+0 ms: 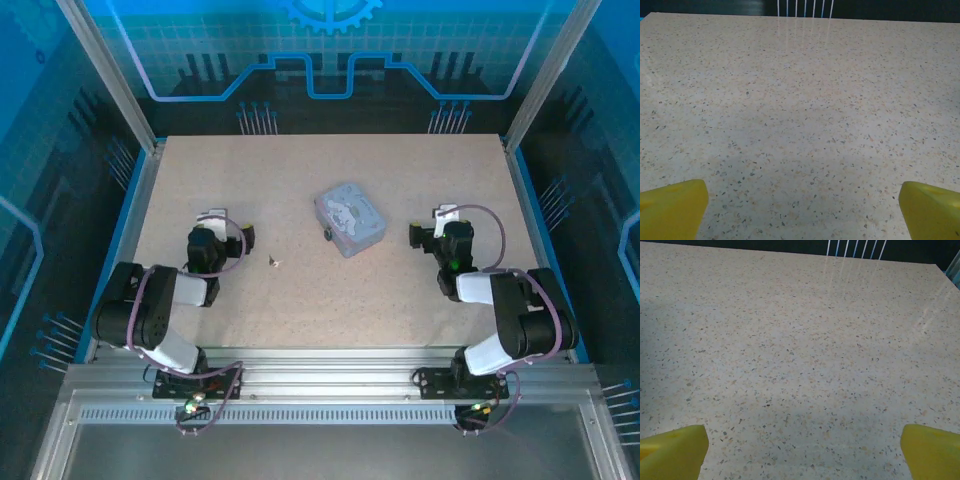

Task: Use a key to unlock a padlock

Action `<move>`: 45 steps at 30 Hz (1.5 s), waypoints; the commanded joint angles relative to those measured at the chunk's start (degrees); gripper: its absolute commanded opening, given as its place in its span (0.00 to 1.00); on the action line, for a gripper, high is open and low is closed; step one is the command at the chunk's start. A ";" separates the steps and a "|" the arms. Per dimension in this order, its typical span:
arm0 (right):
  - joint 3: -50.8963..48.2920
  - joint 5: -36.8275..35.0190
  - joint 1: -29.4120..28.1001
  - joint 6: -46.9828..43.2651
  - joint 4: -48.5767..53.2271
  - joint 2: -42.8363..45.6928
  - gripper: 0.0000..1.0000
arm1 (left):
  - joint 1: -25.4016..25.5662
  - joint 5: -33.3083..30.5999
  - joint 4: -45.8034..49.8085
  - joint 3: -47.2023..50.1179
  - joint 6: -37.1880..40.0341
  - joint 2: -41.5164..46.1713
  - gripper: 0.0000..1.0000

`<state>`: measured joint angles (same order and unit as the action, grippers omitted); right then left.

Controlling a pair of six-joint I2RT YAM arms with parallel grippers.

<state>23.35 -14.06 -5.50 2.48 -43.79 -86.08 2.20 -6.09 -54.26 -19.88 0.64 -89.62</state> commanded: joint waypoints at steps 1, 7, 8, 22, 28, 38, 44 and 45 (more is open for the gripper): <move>0.20 0.09 0.48 -0.41 -1.56 0.04 1.00 | -0.29 1.25 -0.14 -1.04 1.54 0.94 0.99; 0.26 0.09 0.44 -0.31 -1.56 0.04 1.00 | -0.26 1.17 -0.26 -1.01 1.55 0.94 0.99; 0.20 0.09 0.48 -0.44 -1.56 0.04 1.00 | -0.26 1.12 -0.23 -1.00 1.55 0.94 0.99; 0.27 0.09 0.47 -0.41 -1.56 0.04 1.00 | -0.35 1.30 0.22 -1.30 1.36 0.93 0.99; 0.27 0.09 0.47 -0.32 -1.56 0.04 1.00 | -0.44 1.33 0.36 -1.43 1.29 0.94 0.99; 0.24 0.09 0.47 -0.37 -1.56 0.04 1.00 | -1.22 1.06 2.14 -2.36 -0.02 0.85 0.99; 2.34 0.09 0.63 -0.02 7.41 6.20 1.00 | -1.06 -0.14 9.59 -3.85 -0.12 6.70 0.99; 3.08 -0.46 0.59 0.78 10.29 7.57 1.00 | -0.98 -0.27 12.29 -4.80 -0.10 8.17 0.99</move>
<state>23.68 -14.09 -5.48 2.52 -39.16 -82.78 1.65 -6.15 -47.64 -21.65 0.38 -85.82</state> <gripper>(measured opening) 0.997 0.990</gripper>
